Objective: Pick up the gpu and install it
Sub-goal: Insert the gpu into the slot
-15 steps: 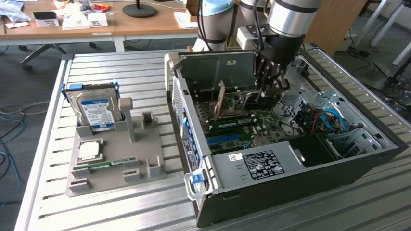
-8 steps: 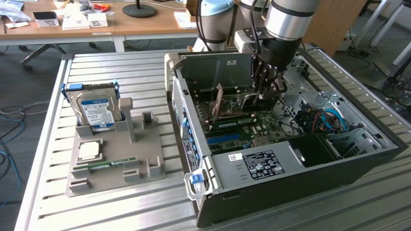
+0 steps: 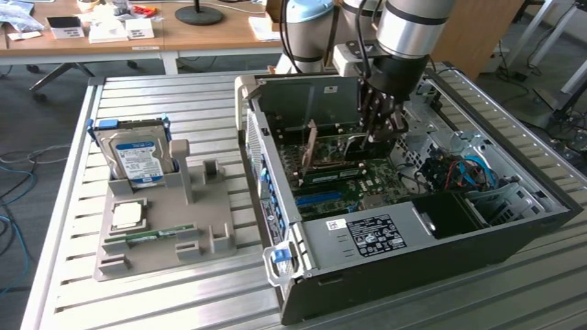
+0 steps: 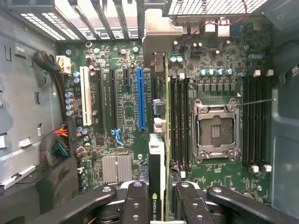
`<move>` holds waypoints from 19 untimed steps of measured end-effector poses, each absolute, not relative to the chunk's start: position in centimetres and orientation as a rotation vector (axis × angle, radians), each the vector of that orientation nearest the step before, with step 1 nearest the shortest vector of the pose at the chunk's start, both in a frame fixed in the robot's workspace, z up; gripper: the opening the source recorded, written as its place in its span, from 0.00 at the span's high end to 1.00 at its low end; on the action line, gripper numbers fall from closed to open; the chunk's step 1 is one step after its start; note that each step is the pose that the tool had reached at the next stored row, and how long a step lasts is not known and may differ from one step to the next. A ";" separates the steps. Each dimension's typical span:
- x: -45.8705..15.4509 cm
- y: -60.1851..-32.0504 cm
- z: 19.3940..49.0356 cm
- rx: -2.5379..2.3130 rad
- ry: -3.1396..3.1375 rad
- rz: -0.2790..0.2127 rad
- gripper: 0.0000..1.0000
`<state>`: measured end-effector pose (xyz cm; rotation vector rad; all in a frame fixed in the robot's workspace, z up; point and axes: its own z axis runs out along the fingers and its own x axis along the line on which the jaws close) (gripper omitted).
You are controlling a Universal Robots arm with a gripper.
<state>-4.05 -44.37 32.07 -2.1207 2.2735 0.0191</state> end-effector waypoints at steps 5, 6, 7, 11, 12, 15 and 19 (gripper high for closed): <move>-4.1 -44.4 32.0 -2.121 2.274 0.019 0.73; -4.1 -44.4 32.0 -2.121 2.274 0.019 0.73; -4.1 -44.4 32.0 -2.121 2.274 0.019 0.73; -4.1 -44.4 31.9 -2.121 2.274 0.019 0.73; -4.1 -44.4 31.9 -2.121 2.274 0.019 0.73; -4.1 -44.4 31.9 -2.121 2.274 0.019 0.73; -4.1 -44.4 31.9 -2.121 2.274 0.019 0.73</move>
